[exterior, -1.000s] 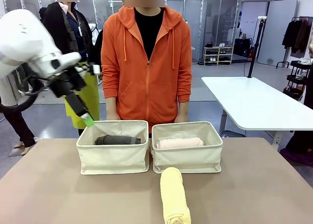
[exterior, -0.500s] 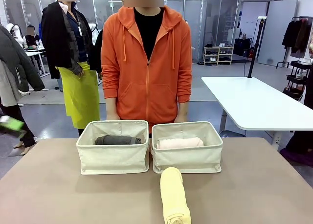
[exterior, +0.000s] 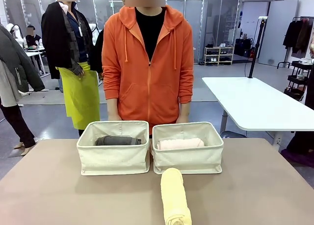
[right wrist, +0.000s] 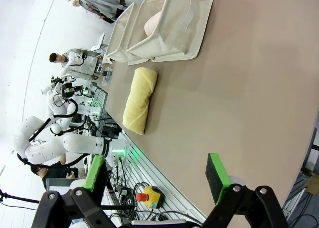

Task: Divide the towels into two baskets.
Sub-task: Pick up one hotel-folded towel from the bottom of the table and place it in the Fabric basket indicated by the person.

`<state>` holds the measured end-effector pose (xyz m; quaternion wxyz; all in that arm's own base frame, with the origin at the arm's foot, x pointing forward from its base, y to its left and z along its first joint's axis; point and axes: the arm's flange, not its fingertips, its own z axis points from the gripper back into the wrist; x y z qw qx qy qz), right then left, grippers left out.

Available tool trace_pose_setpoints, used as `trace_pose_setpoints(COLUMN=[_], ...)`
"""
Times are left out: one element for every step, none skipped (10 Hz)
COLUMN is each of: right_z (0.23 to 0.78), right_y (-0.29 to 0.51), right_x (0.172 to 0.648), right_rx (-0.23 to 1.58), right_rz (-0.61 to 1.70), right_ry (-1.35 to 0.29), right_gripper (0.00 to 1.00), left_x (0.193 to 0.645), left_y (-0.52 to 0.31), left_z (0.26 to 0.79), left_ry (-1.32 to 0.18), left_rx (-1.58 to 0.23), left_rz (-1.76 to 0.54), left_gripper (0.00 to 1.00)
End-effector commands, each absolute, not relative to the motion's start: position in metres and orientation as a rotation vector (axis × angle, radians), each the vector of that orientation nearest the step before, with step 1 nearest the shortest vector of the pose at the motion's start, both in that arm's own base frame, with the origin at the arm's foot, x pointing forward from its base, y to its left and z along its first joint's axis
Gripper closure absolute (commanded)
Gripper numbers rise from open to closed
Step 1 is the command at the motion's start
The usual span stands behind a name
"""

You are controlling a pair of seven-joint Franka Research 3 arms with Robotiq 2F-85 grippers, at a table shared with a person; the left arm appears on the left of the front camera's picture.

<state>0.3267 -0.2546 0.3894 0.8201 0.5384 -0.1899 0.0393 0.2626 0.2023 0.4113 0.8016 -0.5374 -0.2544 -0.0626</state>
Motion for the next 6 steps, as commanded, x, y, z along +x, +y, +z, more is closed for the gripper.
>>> trace_pose_setpoints(right_z=[0.3916, 0.3916, 0.3916, 0.3916, 0.3916, 0.3916], right_y=[-0.255, -0.255, -0.255, -0.255, -0.255, -0.255], right_x=[0.3257, 0.3257, 0.3257, 0.3257, 0.3257, 0.3257], right_rx=[1.142, 1.142, 1.142, 1.142, 1.142, 1.142], right_rz=[0.099, 0.099, 0.099, 0.099, 0.099, 0.099], right_ry=[-0.402, -0.402, -0.402, -0.402, -0.402, -0.402], right_gripper=[0.0, 0.0, 0.0, 0.0, 0.0, 0.0], left_x=[0.2633, 0.2693, 0.2624, 0.2624, 0.2624, 0.2624], left_y=[0.2022, 0.2, 0.2059, 0.2059, 0.2059, 0.2059], left_z=[0.4099, 0.4107, 0.4056, 0.4056, 0.4056, 0.4056], left_ry=[-0.568, -0.559, -0.545, -0.545, -0.545, -0.545], left_rx=[-1.164, -1.151, -1.158, -1.158, -1.158, -1.158], left_rz=[-0.103, -0.131, -0.103, -0.103, -0.103, -0.103], left_gripper=[0.0, 0.0, 0.0, 0.0, 0.0, 0.0])
